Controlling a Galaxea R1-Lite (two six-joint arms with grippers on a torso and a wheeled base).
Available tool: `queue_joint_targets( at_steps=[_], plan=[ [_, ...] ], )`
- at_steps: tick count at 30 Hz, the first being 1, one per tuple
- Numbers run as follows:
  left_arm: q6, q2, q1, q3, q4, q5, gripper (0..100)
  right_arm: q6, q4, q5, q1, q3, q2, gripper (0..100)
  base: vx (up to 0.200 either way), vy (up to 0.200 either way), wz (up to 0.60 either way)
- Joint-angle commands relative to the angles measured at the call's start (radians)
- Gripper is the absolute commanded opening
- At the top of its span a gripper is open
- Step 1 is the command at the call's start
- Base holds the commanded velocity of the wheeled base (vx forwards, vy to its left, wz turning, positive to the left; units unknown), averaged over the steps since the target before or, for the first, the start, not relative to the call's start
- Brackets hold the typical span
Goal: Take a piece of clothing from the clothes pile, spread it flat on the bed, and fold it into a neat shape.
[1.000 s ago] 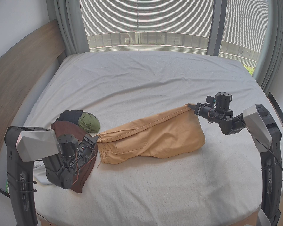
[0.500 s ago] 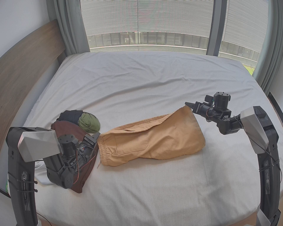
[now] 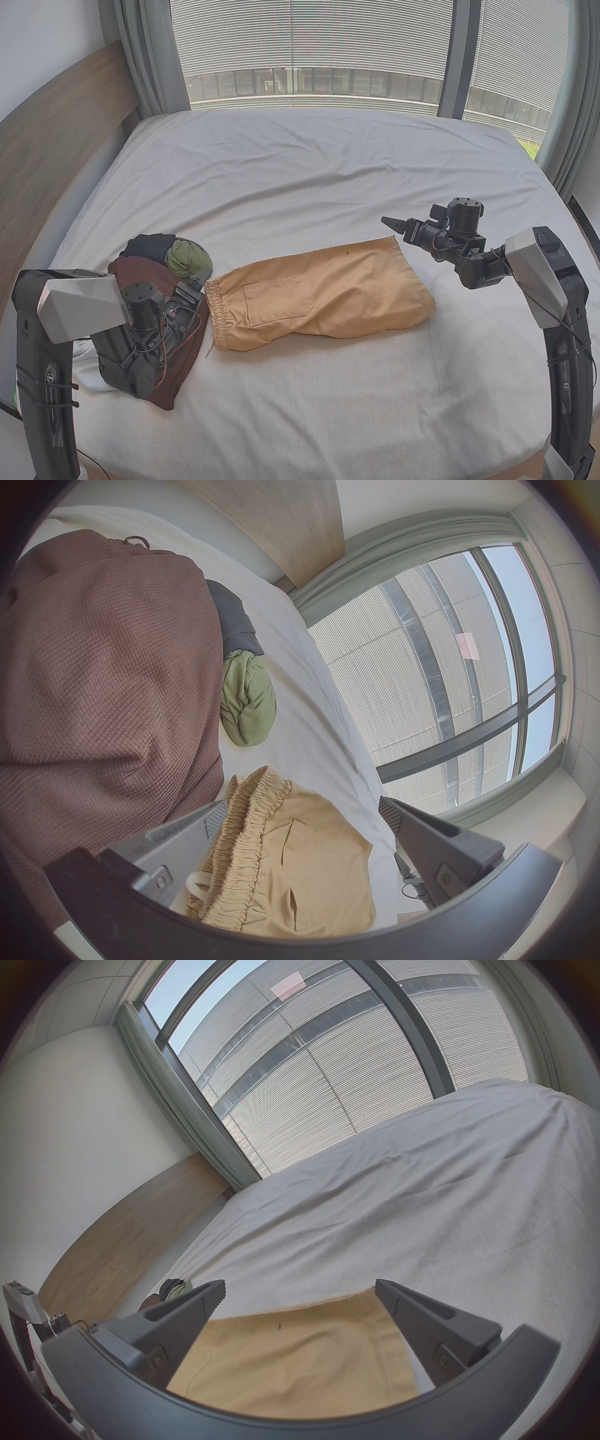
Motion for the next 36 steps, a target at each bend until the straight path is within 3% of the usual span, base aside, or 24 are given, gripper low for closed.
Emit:
queue_joint_targets(
  at_steps=[1,6,13,16,17,20,23,30,36],
  plan=[
    [0.002,-0.042,-0.011,0.04,-0.001,-0.008,100,-0.001,-0.001,-0.003,0.013,0.13,-0.119,100,0.0,0.0,0.0],
    [0.057,-0.16,-0.05,0.129,-0.003,-0.056,100,-0.003,-0.002,-0.019,0.013,0.322,-0.256,100,0.0,0.0,0.0],
    [0.315,-0.297,-0.073,0.269,0.0,-0.235,100,0.0,-0.168,-0.009,0.012,0.67,-0.411,100,0.0,0.0,0.0],
    [0.372,-0.32,-0.074,0.303,0.0,-0.29,100,0.002,-0.233,0.007,0.009,0.753,-0.429,100,0.0,0.0,0.0],
    [0.443,-0.334,-0.068,0.318,0.008,-0.335,100,0.002,-0.282,0.022,0.006,0.822,-0.435,100,0.0,0.0,0.0],
    [0.536,-0.326,-0.048,0.329,0.008,-0.341,100,0.011,-0.352,0.039,0.0,0.905,-0.429,100,0.0,0.0,0.0],
    [0.564,-0.305,-0.037,0.339,0.002,-0.339,100,0.026,-0.409,0.05,-0.005,0.944,-0.419,100,0.0,0.0,0.0],
    [0.599,-0.3,-0.01,0.336,0.0,-0.336,100,0.031,-0.397,0.05,-0.005,0.949,-0.369,100,0.0,0.0,0.0],
    [0.694,-0.251,0.003,0.335,-0.001,-0.303,100,0.031,-0.355,0.05,-0.004,0.944,-0.327,100,0.0,0.0,0.0]
  ],
)
